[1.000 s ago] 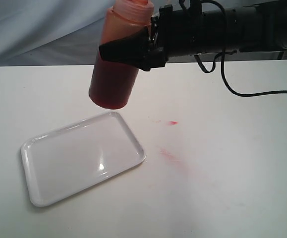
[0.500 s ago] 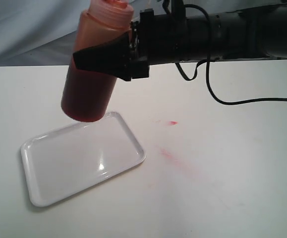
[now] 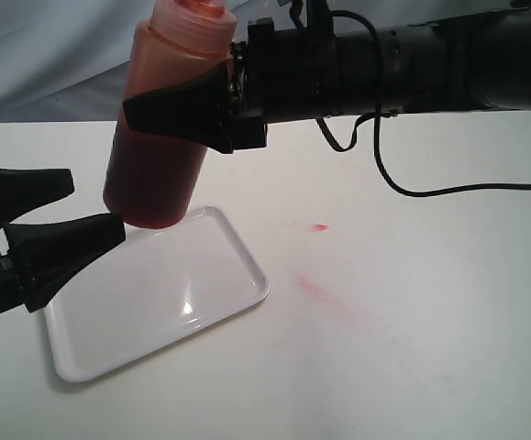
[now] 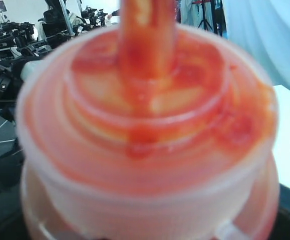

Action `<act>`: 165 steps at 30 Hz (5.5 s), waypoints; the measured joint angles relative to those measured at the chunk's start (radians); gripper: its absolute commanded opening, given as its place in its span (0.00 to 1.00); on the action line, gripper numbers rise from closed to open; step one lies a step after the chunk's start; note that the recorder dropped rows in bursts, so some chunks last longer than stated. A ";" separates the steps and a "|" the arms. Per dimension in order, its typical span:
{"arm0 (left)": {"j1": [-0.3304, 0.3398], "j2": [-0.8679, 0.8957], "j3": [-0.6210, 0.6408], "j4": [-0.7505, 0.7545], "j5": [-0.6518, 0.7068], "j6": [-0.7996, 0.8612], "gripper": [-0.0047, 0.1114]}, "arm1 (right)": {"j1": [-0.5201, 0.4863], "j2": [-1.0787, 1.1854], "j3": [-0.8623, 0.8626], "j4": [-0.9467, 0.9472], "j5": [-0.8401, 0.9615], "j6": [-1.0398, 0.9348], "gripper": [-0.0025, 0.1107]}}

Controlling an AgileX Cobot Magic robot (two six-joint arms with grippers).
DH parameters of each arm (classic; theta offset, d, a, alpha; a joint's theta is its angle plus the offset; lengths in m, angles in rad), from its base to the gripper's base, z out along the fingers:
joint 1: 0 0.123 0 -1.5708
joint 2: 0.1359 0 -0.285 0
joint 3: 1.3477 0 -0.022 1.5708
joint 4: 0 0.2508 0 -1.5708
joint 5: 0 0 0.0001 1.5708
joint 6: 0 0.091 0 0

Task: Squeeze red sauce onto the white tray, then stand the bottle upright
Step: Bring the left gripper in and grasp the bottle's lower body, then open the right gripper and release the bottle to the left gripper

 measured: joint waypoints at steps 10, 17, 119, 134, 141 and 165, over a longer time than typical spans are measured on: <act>-0.064 0.034 -0.049 0.043 -0.022 0.059 0.94 | 0.004 0.000 0.000 -0.017 -0.002 0.030 0.02; -0.115 0.034 -0.051 0.038 0.051 0.124 0.94 | 0.069 0.000 0.000 -0.034 -0.028 0.045 0.02; -0.130 0.139 -0.142 0.459 0.423 -0.256 0.36 | 0.232 0.229 -0.018 0.105 -0.229 -0.049 0.02; -0.130 0.139 -0.124 0.459 0.416 -0.307 0.74 | 0.240 0.258 -0.037 0.085 -0.187 -0.060 0.02; -0.130 0.137 -0.105 0.444 0.429 -0.319 0.74 | 0.227 0.258 -0.039 0.067 -0.176 -0.060 0.02; -0.130 0.132 -0.100 0.435 0.353 -0.288 0.33 | 0.188 0.240 -0.039 0.045 -0.057 -0.062 0.02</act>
